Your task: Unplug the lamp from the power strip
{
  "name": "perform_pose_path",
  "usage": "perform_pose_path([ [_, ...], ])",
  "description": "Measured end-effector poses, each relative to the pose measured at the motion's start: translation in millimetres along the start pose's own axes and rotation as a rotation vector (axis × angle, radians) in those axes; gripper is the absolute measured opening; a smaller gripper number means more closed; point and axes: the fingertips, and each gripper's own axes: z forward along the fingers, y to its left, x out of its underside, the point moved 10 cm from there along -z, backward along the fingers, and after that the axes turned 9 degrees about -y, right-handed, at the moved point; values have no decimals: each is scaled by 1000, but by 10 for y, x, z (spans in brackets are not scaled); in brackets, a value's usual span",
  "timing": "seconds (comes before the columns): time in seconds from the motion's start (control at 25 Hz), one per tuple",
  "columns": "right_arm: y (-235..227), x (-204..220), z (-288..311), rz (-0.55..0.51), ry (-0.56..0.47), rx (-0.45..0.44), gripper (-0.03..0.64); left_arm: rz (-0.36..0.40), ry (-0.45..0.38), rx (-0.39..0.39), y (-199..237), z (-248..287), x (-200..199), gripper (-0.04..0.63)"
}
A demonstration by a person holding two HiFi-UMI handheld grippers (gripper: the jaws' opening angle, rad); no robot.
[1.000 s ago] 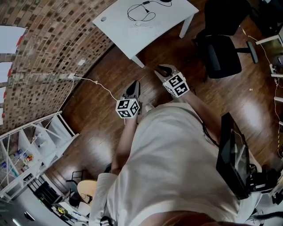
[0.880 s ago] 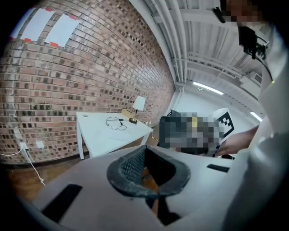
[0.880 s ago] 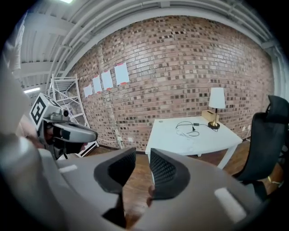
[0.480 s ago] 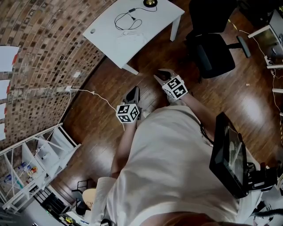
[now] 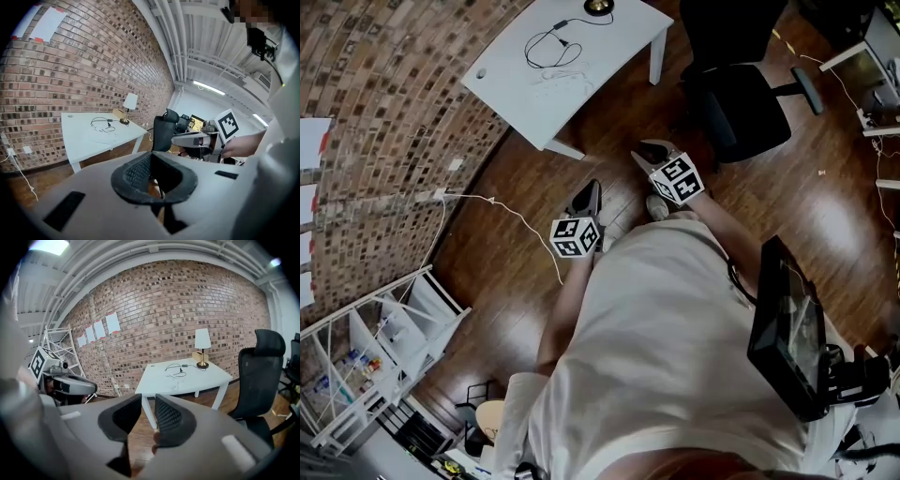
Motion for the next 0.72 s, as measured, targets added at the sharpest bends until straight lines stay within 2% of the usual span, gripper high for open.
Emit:
perform_pose_path([
  [0.16, -261, 50, -108, -24, 5, -26, 87, -1, -7, -26, -206, 239, 73, 5],
  [0.32, -250, 11, -80, -78, 16, -54, 87, -12, -13, -46, -244, 261, 102, 5],
  [0.72, -184, -68, 50, -124, 40, -140, 87, -34, -43, -136, -214, 151, 86, 5],
])
